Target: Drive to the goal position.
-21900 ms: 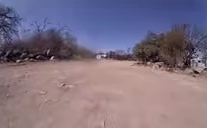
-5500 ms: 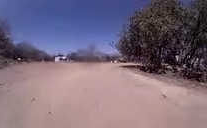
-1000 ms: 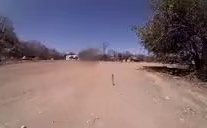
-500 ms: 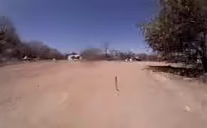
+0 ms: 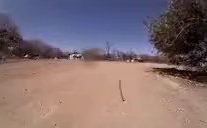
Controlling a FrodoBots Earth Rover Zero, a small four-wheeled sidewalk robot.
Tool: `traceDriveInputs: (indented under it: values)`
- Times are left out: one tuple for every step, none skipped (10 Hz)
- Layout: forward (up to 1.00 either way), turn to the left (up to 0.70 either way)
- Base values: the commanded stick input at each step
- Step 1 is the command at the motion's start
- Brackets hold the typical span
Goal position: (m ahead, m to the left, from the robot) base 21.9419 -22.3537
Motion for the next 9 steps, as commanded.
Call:
traceDriveInputs:
  values:
    - [1.00,0.00]
    - [1.00,0.00]
    - [1.00,-0.01]
    - [1.00,-0.13]
    - [1.00,-0.24]
    - [1.00,-0.27]
    - [1.00,-0.27]
    - [1.00,0.00]
    - [1.00,0.00]
